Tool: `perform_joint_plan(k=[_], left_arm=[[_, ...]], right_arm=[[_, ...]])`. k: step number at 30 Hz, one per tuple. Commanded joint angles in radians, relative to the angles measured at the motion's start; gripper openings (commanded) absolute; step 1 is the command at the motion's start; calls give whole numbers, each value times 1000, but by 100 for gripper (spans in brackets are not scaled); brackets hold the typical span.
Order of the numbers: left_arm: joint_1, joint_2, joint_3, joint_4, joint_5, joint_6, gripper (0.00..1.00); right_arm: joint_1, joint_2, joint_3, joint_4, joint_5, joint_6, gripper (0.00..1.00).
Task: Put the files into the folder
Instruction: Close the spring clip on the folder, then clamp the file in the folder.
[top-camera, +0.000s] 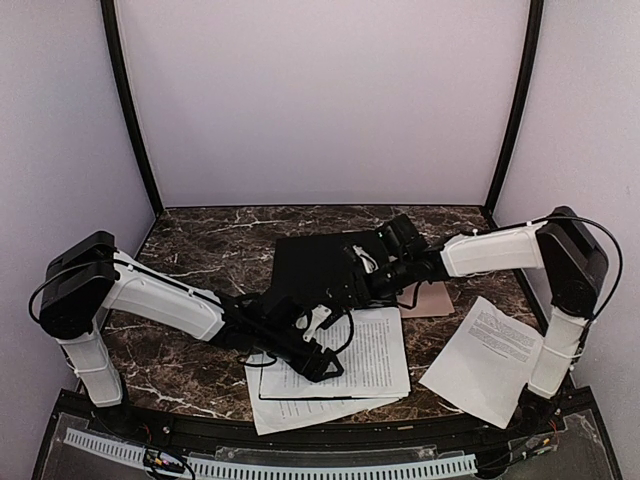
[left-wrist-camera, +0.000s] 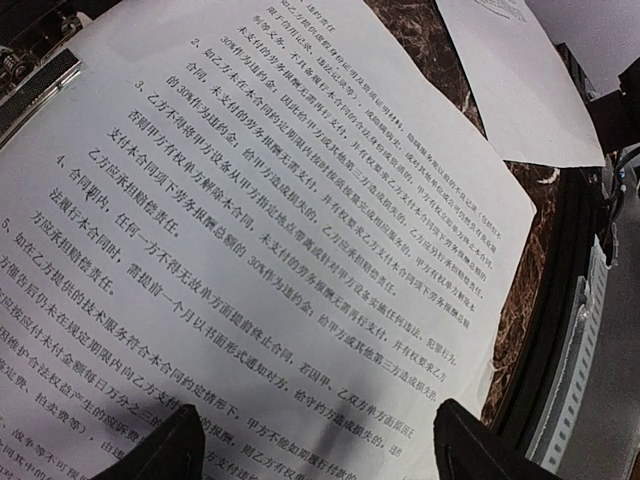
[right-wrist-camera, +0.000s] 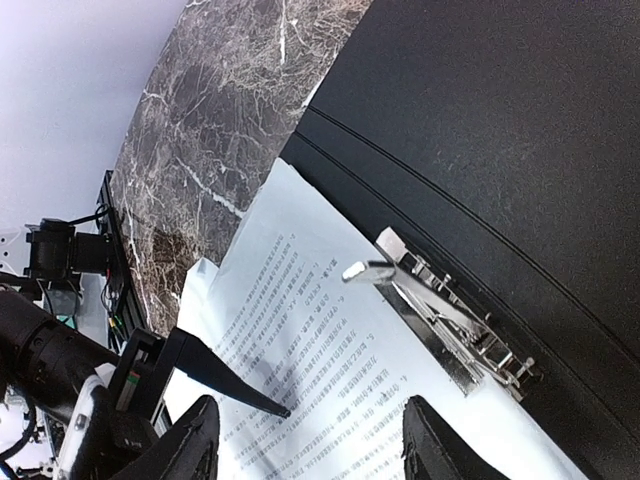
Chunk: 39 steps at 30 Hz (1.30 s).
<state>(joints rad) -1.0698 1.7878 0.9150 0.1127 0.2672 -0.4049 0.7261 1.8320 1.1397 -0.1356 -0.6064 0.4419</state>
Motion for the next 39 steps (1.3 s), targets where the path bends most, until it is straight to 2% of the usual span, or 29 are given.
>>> perform_joint_plan(k=[1, 10, 27, 34, 39], left_arm=[[-4, -24, -4, -54, -23, -6, 79], [-5, -23, -2, -56, -28, -10, 80], [-5, -47, 34, -72, -31, 11, 81], [-3, -130, 76, -143, -170, 55, 85], [16, -124, 150, -228, -336, 62, 79]], right_arm=[[-11, -67, -70, -13, 13, -15, 60], [-18, -65, -170, 15, 11, -9, 60], [-56, 31, -179, 13, 29, -56, 59], [-58, 29, -190, 14, 36, -60, 59], [-58, 26, -189, 14, 40, -63, 59]])
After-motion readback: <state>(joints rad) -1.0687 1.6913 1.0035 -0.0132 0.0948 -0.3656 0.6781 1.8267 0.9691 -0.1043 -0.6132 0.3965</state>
